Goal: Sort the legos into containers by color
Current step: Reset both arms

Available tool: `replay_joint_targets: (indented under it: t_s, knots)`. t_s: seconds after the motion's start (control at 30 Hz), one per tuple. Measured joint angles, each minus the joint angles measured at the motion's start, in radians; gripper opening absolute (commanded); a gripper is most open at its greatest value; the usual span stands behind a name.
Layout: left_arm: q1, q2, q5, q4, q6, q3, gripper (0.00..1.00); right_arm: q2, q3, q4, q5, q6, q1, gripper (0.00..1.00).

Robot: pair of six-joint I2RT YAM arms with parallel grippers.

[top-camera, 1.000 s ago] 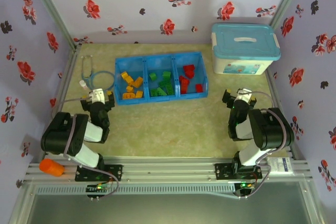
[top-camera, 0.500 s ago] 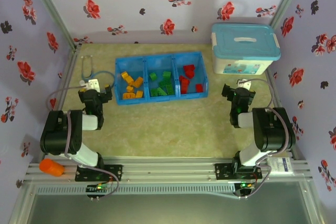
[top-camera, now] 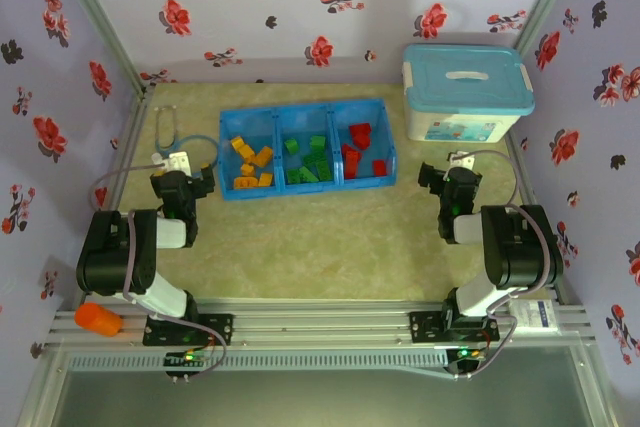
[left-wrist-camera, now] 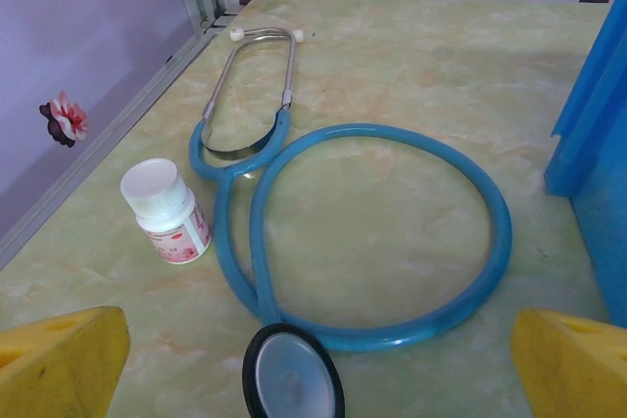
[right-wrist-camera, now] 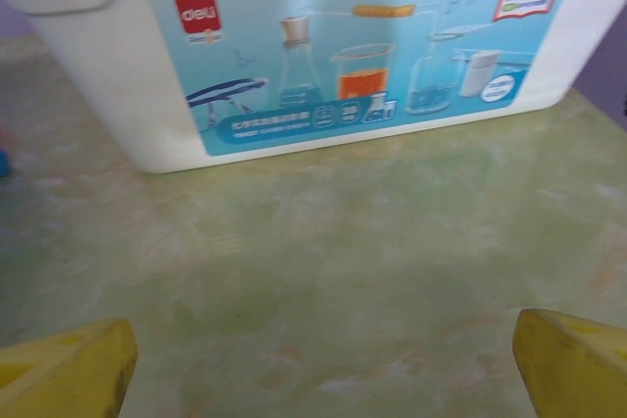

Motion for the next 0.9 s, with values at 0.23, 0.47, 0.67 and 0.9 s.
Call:
replay_joint_targets:
  t_s: [0.23, 0.47, 0.67, 0.9]
  knots:
    - [0.0, 0.0, 0.0, 0.0, 0.0, 0.0, 1.0, 0.0, 0.0, -0.006, -0.058, 0.0, -0.013, 0.99]
    - [0.0, 0.0, 0.0, 0.0, 0.0, 0.0, 1.0, 0.0, 0.0, -0.01, -0.069, 0.0, -0.013, 0.99]
    - [0.0, 0.0, 0.0, 0.0, 0.0, 0.0, 1.0, 0.0, 0.0, -0.013, -0.069, 0.0, -0.013, 0.99]
    - [0.0, 0.0, 0.0, 0.0, 0.0, 0.0, 1.0, 0.0, 0.0, -0.013, -0.069, 0.0, -0.013, 0.99]
